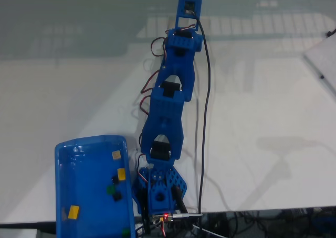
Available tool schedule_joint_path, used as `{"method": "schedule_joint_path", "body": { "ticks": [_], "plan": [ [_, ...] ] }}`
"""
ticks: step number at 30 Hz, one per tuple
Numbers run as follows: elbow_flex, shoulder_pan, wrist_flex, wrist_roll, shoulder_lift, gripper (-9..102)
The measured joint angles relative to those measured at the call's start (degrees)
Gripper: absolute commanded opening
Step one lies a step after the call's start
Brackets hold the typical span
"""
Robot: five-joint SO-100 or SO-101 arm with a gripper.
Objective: Pick up all the lego then put into the bin
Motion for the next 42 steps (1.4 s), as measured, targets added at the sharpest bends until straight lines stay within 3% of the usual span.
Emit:
{"method": "schedule_joint_path", "body": {
  "ticks": [31,42],
  "plan": [
    [-4.7,0.0,0.0,-1.8,-7.3,23],
    [-5.1,0.0,-0.1,-2.1,-8.3,3]
  ]
}}
